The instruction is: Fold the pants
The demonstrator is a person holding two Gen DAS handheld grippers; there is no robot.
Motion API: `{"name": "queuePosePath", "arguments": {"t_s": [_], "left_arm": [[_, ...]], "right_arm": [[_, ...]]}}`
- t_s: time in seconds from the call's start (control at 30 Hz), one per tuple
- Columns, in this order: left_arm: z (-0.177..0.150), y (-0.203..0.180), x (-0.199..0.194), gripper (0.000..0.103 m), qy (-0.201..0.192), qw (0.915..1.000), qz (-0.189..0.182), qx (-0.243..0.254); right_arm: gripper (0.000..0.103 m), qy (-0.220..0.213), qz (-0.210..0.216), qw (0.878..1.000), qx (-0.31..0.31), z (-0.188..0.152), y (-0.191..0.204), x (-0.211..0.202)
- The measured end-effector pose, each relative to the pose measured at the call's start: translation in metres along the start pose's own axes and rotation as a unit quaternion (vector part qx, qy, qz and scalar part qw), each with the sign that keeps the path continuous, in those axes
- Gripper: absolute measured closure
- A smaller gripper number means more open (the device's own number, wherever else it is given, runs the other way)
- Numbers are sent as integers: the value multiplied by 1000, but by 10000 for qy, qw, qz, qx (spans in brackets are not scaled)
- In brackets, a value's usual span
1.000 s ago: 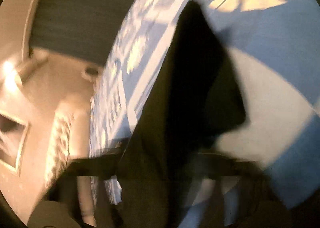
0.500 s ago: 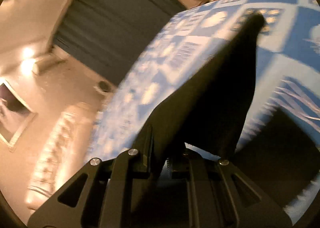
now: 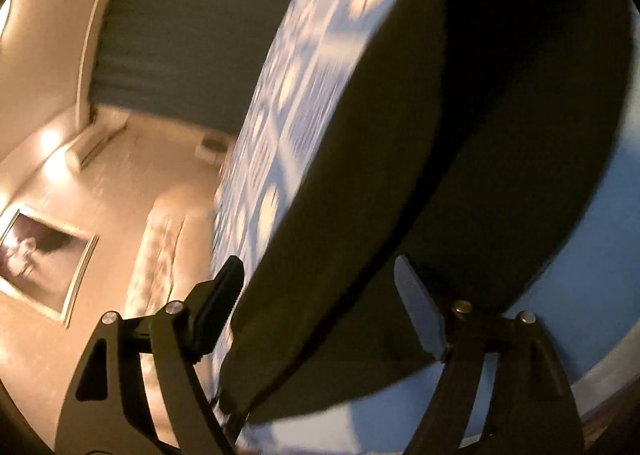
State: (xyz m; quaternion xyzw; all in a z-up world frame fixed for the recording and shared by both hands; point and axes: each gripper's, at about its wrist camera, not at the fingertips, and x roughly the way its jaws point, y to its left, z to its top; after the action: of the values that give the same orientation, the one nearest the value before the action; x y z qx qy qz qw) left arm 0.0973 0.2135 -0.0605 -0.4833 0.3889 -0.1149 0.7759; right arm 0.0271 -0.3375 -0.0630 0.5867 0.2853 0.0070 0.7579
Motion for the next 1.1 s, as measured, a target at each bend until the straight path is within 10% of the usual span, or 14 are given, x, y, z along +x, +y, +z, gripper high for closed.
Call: {"name": "queuePosePath", "arguments": {"t_s": [0.43,0.5,0.6,1.1], "left_arm": [[0,2,0,49,-63,9999,-58,-144],[2,3,0,54,-21,9999,-41,-115],[3,6,2,77,111,9999,4,-48],[13,-4,-32,92,76,9982,-597,-12]], "right_arm": [[26,636,-240,9958,-621,-46,49,67],[64,669,-303,9943,-768,-50,54,74],[91,897,-273,9942,-523,-49,42,87],[96,958,152,9902,-1009,-74,74,34]]}}
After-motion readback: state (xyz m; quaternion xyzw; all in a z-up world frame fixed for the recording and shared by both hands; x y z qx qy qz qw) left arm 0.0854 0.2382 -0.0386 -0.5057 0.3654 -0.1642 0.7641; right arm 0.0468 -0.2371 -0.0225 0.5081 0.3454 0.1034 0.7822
